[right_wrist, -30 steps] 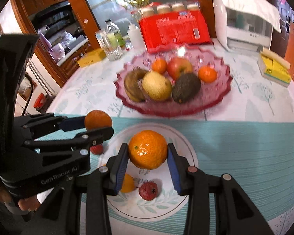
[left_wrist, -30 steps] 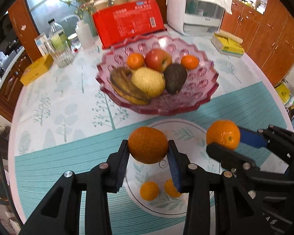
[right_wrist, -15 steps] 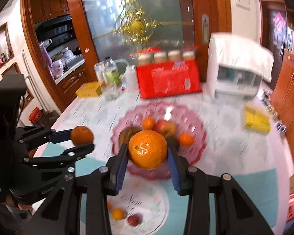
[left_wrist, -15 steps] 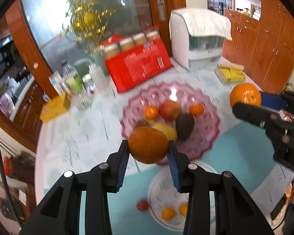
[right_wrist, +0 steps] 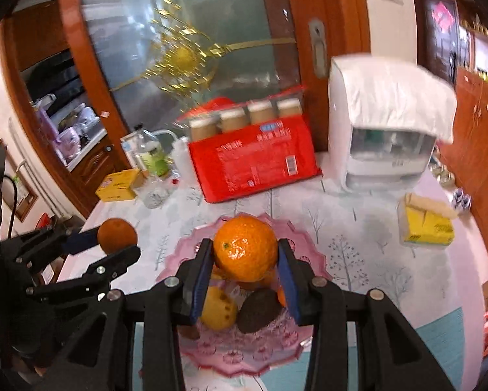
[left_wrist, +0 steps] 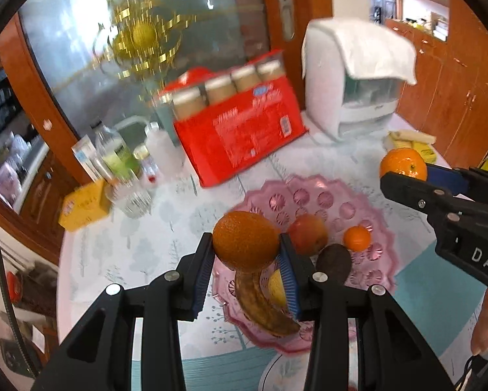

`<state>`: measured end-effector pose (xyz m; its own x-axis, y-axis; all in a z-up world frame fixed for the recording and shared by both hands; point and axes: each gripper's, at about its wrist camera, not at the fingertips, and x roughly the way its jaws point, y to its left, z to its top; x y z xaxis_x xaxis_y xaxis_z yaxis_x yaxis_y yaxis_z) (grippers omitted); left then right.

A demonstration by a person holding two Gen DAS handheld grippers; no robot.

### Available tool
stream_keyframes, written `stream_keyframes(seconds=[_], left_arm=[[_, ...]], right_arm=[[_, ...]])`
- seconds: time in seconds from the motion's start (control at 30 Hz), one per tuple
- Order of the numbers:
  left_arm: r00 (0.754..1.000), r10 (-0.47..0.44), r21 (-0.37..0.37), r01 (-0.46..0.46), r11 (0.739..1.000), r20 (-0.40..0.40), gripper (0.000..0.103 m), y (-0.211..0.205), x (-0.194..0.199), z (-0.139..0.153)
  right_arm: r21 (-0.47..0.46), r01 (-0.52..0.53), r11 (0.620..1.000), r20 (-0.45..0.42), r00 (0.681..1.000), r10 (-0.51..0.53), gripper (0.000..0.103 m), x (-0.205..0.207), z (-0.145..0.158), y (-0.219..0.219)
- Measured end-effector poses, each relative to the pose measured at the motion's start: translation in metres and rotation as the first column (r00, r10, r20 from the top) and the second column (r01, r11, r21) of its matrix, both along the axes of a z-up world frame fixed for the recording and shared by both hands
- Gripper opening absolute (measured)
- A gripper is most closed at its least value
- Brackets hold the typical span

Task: Organize fruits
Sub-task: 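Lift both oranges and carry them over the pink bowl, then open the right gripper over the bowl while the left gripper releases its orange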

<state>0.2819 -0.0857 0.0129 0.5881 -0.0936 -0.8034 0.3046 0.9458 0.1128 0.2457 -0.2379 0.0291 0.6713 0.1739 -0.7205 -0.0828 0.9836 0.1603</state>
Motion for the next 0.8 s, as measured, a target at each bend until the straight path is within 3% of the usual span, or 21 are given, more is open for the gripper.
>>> stream_keyframes(seconds=[0.2,0.33,0.8], left_arm=[[0.995,0.035,-0.02,-0.037,0.999,-0.093,0.038,0.004,0.033,-0.06],[0.992,0.032,-0.007,-0.033,0.999,-0.126,0.038,0.002,0.047,-0.084],[0.984,0.014,0.02,-0.011,1.0,-0.175,0.039,-0.01,0.061,-0.12]], right_arm=[[-0.034,0.045,0.998,-0.107,0.993,-0.048,0.04,0.036,-0.064,-0.004],[-0.04,0.064,0.997,-0.165,0.984,-0.07,0.04,0.049,-0.097,-0.005],[-0.077,0.085,0.993,-0.227,0.969,-0.1,0.041,0.065,-0.133,-0.006]])
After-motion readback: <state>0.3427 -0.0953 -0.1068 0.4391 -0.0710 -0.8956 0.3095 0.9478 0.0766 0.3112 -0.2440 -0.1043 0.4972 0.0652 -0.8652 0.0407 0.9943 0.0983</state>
